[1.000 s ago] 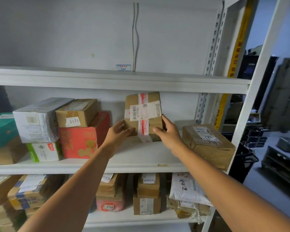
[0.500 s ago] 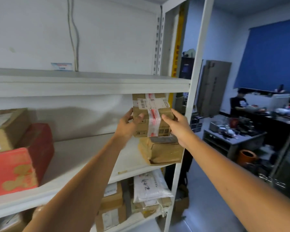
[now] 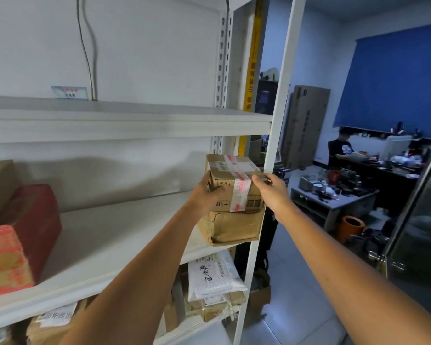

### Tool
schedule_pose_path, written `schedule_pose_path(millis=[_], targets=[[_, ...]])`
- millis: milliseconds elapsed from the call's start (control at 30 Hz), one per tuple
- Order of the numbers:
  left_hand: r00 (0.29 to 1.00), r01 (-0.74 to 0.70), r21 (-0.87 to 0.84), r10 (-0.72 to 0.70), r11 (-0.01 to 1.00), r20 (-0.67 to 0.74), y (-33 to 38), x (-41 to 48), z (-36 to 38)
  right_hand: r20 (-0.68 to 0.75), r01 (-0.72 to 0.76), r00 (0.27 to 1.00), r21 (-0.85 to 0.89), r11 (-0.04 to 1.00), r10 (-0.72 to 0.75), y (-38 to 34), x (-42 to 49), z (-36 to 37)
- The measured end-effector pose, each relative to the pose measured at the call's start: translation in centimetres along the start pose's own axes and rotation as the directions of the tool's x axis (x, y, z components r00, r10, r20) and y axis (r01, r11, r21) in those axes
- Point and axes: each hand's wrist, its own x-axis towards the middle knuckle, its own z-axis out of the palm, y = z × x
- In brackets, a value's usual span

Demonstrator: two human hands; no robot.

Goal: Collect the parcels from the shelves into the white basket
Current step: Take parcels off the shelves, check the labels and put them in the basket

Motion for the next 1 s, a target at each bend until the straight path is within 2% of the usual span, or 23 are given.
schedule_pose_path(millis=[100, 233, 333, 400, 500, 633, 733, 833, 1000], targets=[[1.000, 0.026, 0.181, -0.027, 0.983, 0.005, 0.6, -0.6, 0.0, 0.107, 0.030, 0.994, -0.093, 0.995, -0.020, 0.0, -0.4, -1.4], [0.993, 0.111, 0.544, -0.066, 0.832, -0.102, 0.9, -2.5, -0.3, 0.294, 0.130, 0.955, -0.290, 0.948, -0.041, 1.1, -1.6, -4.3], [0.985, 0.163, 0.680, -0.081, 0.715, -0.150, 0.5, -5.2, -0.6, 0.407, 0.267, 0.913, -0.526, 0.808, -0.037, 2.4, -3.1, -5.8], [0.974, 0.221, 0.723, -0.113, 0.654, -0.196, 0.2, -7.8, -1.1, 0.463, 0.328, 0.886, -0.585, 0.742, -0.026, 2.9, -4.1, -6.0], [0.953, 0.301, 0.770, -0.159, 0.562, -0.257, -0.1, -12.1, -2.6, 0.550, 0.406, 0.834, -0.545, 0.733, -0.053, 2.5, -6.1, -4.9], [0.903, 0.427, 0.752, -0.199, 0.502, -0.380, 0.0, -17.9, -6.0, 0.644, 0.525, 0.754, -0.470, 0.710, -0.132, 0.5, -9.0, -1.4], [0.853, 0.515, 0.728, -0.183, 0.453, -0.489, 0.3, -21.9, -9.6, 0.684, 0.533, 0.715, -0.402, 0.745, -0.142, -1.5, -10.7, 2.6], [0.811, 0.580, 0.721, -0.180, 0.379, -0.557, 0.4, -25.5, -14.1, 0.747, 0.566, 0.645, -0.325, 0.757, -0.162, -3.8, -12.5, 7.5], [0.758, 0.633, 0.678, -0.122, 0.374, -0.641, 0.0, -29.7, -21.8, 0.784, 0.583, 0.583, -0.220, 0.783, -0.214, -7.4, -15.0, 16.1]])
